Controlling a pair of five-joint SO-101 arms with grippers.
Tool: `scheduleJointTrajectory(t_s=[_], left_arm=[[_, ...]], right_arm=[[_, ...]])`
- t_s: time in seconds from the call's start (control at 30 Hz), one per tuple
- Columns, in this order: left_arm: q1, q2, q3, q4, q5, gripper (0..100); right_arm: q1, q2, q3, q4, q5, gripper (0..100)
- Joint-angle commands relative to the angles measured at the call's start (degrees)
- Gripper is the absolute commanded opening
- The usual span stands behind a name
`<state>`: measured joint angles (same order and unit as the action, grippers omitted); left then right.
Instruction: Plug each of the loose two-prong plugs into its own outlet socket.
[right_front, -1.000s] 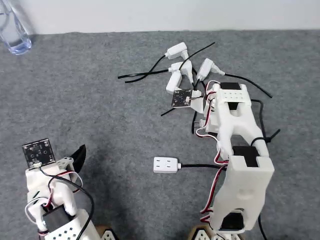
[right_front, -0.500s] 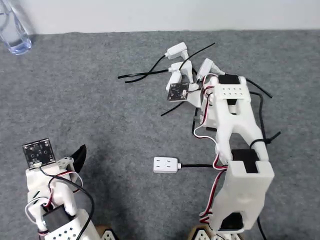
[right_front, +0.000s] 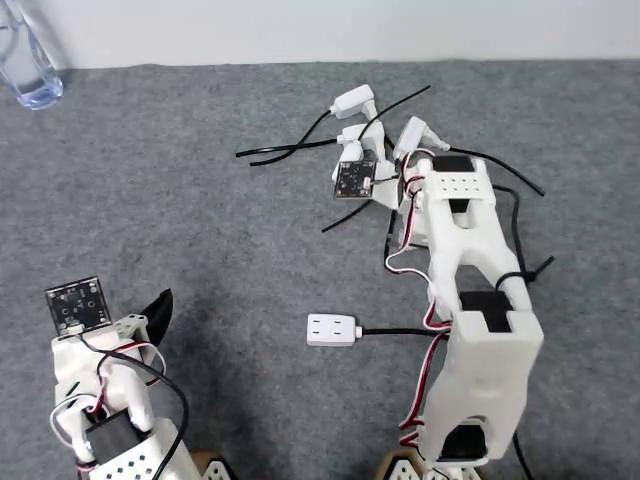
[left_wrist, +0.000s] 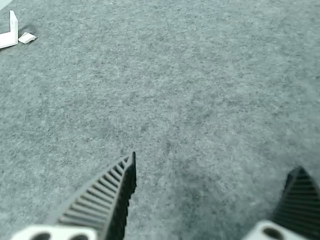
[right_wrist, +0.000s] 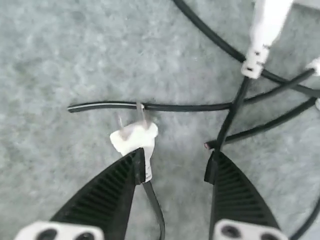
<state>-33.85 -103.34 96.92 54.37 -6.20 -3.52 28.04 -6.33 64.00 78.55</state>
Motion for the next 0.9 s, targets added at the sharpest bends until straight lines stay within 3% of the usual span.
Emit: scheduleJointTrajectory(t_s=[0.0,0.87], left_arm=[[0.3,-0.3,-0.5,0.2,-0.4,43],[0.3,-0.3,-0.5,0.2,-0.4,43]], right_arm=[[-0.5,0.5,-3.0,-1.3,1.1,20.2],[-3.0,1.5,-1.3,6.7,0.4,20.1]])
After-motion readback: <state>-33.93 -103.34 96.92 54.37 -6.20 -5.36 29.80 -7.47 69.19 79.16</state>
